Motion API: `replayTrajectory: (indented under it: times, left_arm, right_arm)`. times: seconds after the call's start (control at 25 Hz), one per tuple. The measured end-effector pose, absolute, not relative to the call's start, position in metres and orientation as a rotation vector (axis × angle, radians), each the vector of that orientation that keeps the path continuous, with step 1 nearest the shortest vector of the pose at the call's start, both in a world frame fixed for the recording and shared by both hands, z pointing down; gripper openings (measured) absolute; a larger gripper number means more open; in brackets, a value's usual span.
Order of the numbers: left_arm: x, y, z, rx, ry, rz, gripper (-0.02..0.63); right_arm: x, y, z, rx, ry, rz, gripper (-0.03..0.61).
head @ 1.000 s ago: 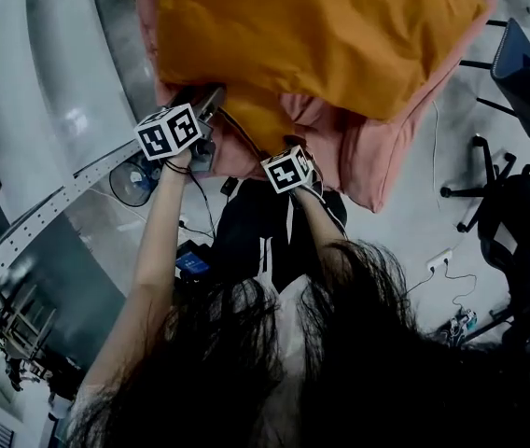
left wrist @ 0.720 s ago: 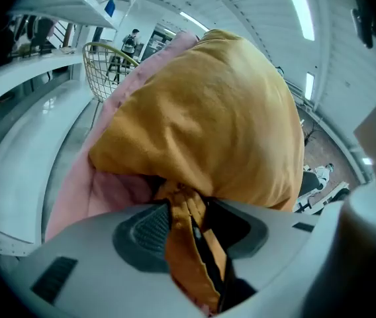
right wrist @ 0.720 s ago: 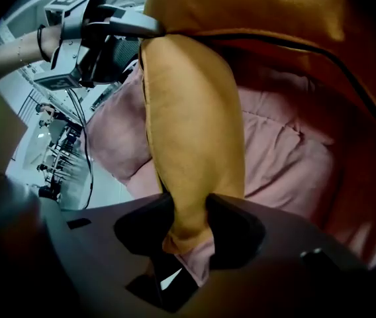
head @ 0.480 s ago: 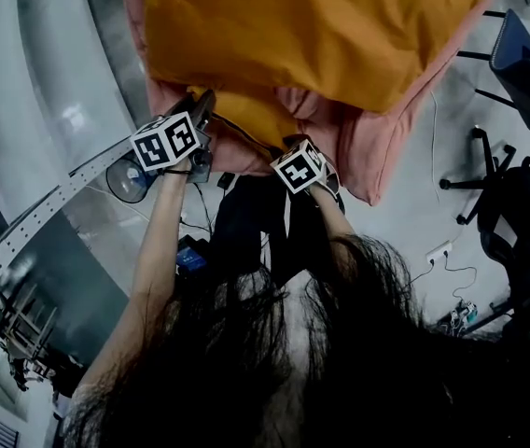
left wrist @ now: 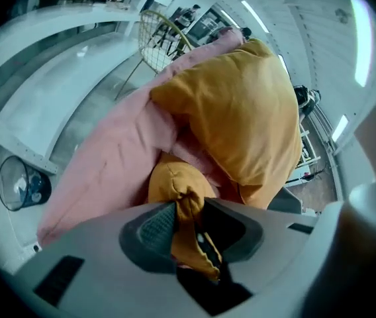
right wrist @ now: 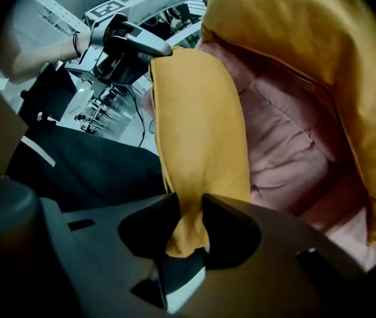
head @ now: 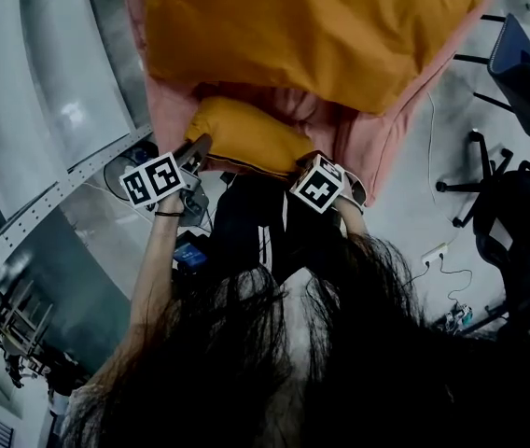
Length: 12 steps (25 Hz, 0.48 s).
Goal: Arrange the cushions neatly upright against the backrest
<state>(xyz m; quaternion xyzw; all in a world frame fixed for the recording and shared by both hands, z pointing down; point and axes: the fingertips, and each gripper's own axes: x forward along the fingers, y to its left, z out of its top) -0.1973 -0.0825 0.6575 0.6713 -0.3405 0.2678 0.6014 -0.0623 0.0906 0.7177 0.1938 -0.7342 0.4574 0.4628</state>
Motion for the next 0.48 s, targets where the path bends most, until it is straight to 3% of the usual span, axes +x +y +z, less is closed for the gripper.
replayTrajectory:
  times: [0.2, 0.36, 0.48]
  left_arm:
    - [-0.200, -0.077, 0.681, 1.490, -0.804, 0.673, 0.171]
    - [-0.207, -0.100, 0.675, 1.723, -0.886, 0.902, 0.275]
    - [-0.211, -0.136, 0.643, 2.023, -0.929, 1.063, 0.276]
  right_arm:
    - [-0.055, 0.091, 0.745, 0.432, -1.776, 1.097, 0.161]
    - [-0.048, 0.084, 0.751, 0.526, -1.785, 1.116, 0.228]
    - [-0.021, 0.070, 0.739, 0.697, -1.784, 1.128, 0.262]
